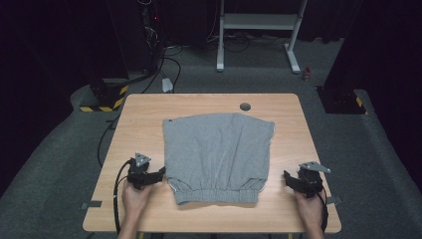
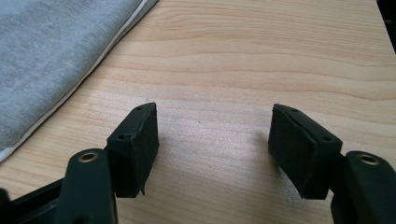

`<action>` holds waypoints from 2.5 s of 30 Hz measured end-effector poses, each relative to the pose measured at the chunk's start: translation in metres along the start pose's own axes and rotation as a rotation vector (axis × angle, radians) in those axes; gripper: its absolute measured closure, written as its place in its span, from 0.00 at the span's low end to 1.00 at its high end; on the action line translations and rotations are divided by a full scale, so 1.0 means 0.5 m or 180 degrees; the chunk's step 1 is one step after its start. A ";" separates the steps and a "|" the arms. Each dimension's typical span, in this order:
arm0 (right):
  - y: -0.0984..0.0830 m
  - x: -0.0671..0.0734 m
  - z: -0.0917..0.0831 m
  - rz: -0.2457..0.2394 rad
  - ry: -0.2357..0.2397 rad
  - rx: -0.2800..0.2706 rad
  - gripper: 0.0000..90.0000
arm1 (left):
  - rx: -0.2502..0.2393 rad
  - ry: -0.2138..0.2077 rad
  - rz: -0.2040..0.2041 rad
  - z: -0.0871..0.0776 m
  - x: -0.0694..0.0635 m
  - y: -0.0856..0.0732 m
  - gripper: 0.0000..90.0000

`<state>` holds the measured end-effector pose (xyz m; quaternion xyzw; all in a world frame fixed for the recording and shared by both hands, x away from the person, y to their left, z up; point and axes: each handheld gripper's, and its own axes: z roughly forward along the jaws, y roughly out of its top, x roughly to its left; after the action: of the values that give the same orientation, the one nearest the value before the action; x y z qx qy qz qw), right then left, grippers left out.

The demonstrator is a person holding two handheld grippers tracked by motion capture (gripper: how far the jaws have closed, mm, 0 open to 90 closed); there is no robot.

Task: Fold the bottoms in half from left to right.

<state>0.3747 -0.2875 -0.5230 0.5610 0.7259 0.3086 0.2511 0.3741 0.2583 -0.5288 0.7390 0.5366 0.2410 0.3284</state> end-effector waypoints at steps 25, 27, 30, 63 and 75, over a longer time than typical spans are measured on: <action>0.008 0.002 0.002 0.0013 0.0067 0.0021 0.45 | -0.0007 -0.0013 -0.0096 0.001 -0.003 0.010 0.28; 0.010 0.005 -0.001 0.0013 0.0115 -0.0005 0.46 | -0.0061 -0.0067 -0.0116 -0.002 -0.007 0.012 0.29; 0.013 0.010 -0.004 -0.0004 0.0178 -0.0039 0.47 | -0.0085 -0.0169 -0.0118 -0.005 -0.015 0.014 0.29; 0.083 0.178 0.058 -0.0528 0.0764 0.0066 0.54 | 0.0116 -0.0528 0.0345 0.051 -0.134 0.069 0.33; 0.062 0.170 0.045 -0.0711 0.0706 0.0104 0.52 | 0.0210 -0.0494 0.0541 0.039 -0.162 0.063 0.33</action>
<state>0.3905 -0.1956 -0.5175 0.4433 0.8120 0.3270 0.1930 0.3828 0.1701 -0.5185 0.8086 0.4527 0.1923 0.3228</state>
